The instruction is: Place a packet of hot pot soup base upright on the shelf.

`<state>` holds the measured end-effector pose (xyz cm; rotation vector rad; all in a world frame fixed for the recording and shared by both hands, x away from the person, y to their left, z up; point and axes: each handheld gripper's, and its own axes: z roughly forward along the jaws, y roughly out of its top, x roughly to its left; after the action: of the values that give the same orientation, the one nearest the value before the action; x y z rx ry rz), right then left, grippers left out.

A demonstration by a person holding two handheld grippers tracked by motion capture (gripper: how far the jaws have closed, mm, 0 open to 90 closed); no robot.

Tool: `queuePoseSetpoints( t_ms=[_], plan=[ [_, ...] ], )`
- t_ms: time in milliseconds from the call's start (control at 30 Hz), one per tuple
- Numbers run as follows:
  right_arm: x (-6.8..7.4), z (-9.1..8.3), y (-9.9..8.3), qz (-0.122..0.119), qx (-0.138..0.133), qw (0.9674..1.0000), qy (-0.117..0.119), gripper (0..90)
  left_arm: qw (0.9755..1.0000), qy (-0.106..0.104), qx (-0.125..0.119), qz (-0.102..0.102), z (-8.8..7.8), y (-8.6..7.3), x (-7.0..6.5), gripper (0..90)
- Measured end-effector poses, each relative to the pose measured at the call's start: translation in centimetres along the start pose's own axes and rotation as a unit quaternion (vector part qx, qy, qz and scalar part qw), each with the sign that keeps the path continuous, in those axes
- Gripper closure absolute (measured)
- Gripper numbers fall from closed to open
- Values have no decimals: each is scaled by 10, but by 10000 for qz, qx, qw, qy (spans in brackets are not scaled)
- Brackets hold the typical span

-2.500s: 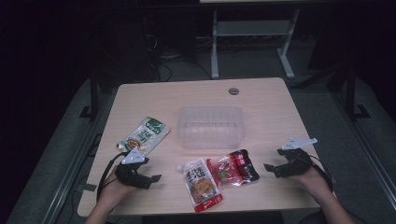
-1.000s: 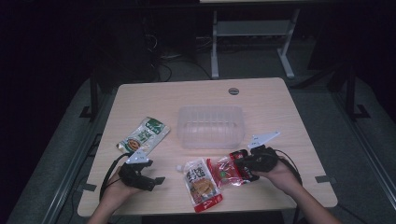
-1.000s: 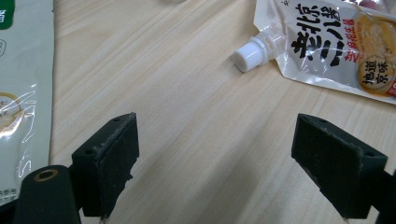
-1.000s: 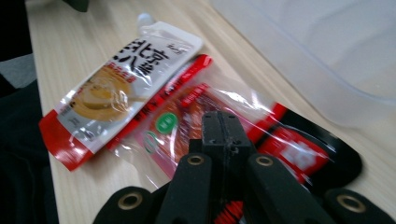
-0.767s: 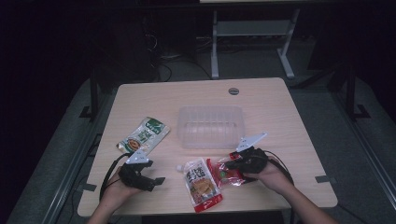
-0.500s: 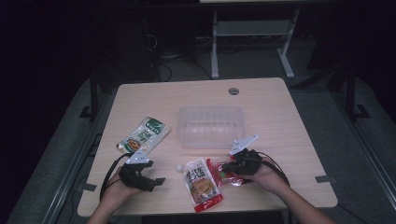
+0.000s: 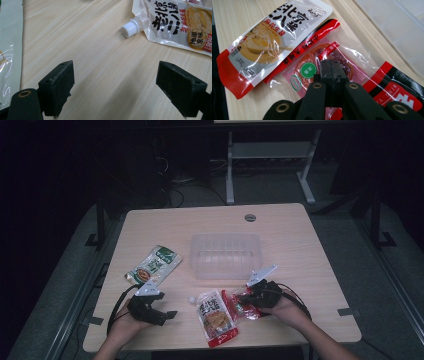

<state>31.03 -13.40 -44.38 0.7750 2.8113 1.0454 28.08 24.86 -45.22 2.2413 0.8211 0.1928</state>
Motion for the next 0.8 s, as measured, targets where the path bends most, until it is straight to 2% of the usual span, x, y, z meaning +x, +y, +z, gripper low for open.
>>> queuePoseSetpoints(
  t_ms=[67,167,267,367,400,500,633,800],
  plan=[
    [1,-1,0,109,7,9999,35,900,10000,-1,-7,9,0,0,0,145],
    [-1,-2,-2,60,38,10000,-2,900,10000,-18,-6,17,-1,1,-1,145],
    [0,-4,-3,94,40,9999,-20,900,9999,-61,-143,31,-1,5,-5,147],
    [-3,-8,-7,90,48,9999,-122,900,9998,-101,-130,137,-1,8,-9,152],
    [-4,-10,-9,167,55,9998,-134,900,9997,-115,-165,132,0,8,-10,152],
    [-13,-15,-18,267,205,9987,-374,900,9998,-122,-99,158,1,8,-10,152],
    [-24,-21,-25,432,255,9971,-575,900,9998,-113,-85,147,0,8,-9,153],
    [-32,-22,-29,571,395,9950,-721,900,9998,-109,-100,126,0,7,-8,153]
  ],
)
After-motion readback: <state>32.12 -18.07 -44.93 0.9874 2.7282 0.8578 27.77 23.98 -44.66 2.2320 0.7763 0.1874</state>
